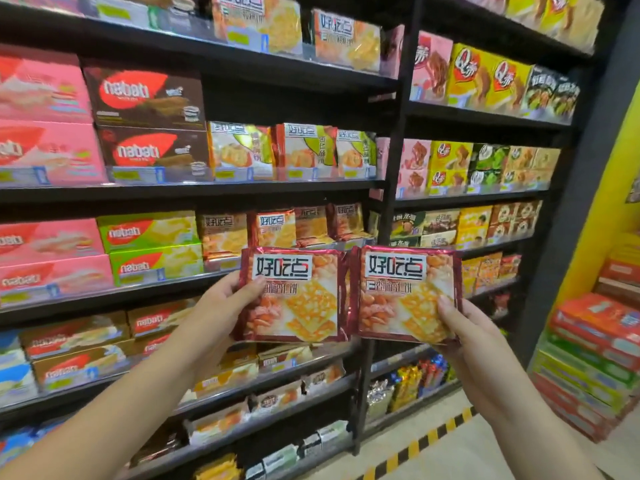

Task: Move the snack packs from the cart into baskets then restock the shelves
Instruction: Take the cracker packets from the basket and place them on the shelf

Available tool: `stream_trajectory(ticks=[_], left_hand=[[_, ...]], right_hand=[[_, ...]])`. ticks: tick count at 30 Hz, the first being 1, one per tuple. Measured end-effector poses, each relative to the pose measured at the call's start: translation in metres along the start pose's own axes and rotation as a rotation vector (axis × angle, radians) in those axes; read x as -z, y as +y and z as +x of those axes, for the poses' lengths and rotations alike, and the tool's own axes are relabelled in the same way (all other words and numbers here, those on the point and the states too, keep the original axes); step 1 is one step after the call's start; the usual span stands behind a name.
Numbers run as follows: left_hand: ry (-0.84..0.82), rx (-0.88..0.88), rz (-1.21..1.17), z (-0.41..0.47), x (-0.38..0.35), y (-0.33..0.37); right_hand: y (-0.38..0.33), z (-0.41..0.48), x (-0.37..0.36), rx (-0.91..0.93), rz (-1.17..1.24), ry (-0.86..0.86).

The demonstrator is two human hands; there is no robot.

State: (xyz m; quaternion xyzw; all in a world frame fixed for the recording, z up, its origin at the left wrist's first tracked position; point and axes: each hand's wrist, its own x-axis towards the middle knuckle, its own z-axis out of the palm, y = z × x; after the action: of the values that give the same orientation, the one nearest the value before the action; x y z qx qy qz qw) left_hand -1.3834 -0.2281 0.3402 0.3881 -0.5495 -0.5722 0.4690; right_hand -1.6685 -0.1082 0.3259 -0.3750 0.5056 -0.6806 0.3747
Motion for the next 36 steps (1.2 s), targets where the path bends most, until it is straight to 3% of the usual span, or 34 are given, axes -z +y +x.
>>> stream_trajectory(ticks=[8,19,36], left_hand=[[0.118,0.016,-0.012,0.115,-0.058,-0.017],[0.262,0.006,-0.035,0.260,-0.052,-0.039],[0.498,0.063,0.022,0.350,-0.058,-0.042]], right_hand=[[0.017,0.172,0.035,-0.062,0.028,-0.119],[0.066,0.362,-0.008,-0.171,0.047,-0.279],[0.111,0.528,-0.043,-0.192,-0.002,-0.518]])
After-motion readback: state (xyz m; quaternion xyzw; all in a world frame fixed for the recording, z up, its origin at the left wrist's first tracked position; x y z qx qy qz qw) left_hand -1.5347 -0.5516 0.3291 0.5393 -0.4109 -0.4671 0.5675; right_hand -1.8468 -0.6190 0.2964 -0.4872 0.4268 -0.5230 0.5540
